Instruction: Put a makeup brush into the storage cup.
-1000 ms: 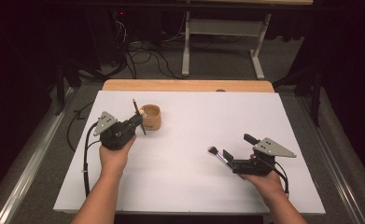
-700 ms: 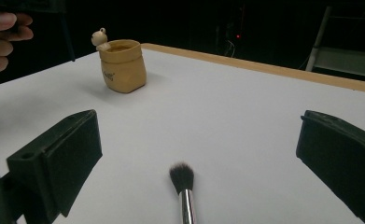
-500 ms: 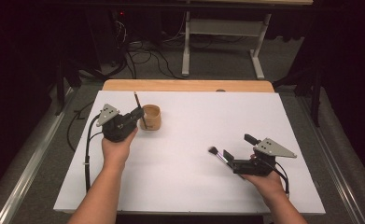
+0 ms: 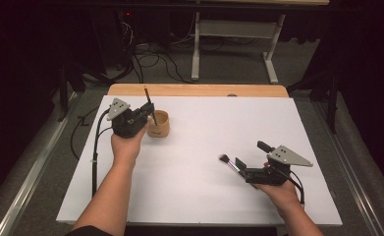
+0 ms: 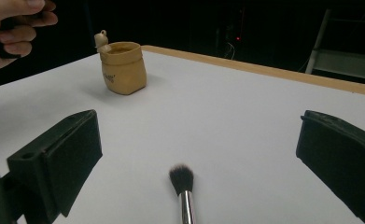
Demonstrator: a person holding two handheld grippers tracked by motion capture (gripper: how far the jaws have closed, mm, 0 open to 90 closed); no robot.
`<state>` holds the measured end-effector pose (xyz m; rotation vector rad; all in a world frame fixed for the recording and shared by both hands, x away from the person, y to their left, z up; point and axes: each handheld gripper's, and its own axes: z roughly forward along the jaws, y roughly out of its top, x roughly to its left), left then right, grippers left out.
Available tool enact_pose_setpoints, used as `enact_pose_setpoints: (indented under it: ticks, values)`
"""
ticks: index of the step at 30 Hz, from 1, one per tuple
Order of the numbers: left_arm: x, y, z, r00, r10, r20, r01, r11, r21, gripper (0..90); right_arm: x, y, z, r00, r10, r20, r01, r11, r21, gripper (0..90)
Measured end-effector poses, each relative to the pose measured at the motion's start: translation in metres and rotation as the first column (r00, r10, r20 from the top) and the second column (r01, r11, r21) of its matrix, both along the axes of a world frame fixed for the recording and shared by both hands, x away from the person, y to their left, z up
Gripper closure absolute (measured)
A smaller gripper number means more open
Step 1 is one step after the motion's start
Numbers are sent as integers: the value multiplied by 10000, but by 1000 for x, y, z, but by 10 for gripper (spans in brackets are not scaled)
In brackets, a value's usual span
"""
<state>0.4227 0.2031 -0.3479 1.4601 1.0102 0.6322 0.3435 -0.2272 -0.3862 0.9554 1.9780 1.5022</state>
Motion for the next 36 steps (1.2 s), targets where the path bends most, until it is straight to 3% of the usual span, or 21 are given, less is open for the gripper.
enact_pose_setpoints:
  ticks: [13, 36]
  values:
    - [22, -4, -3, 9996, 269, -63, -268, 9996, 86, 833, 0, -1, 0, 10000, -10, 1, 10, 10000, 55, 16]
    - [41, -5, -11, 9971, 595, -483, -575, 9975, 420, 832, -1, -2, -1, 10000, -32, -41, 33, 9999, 111, 16]
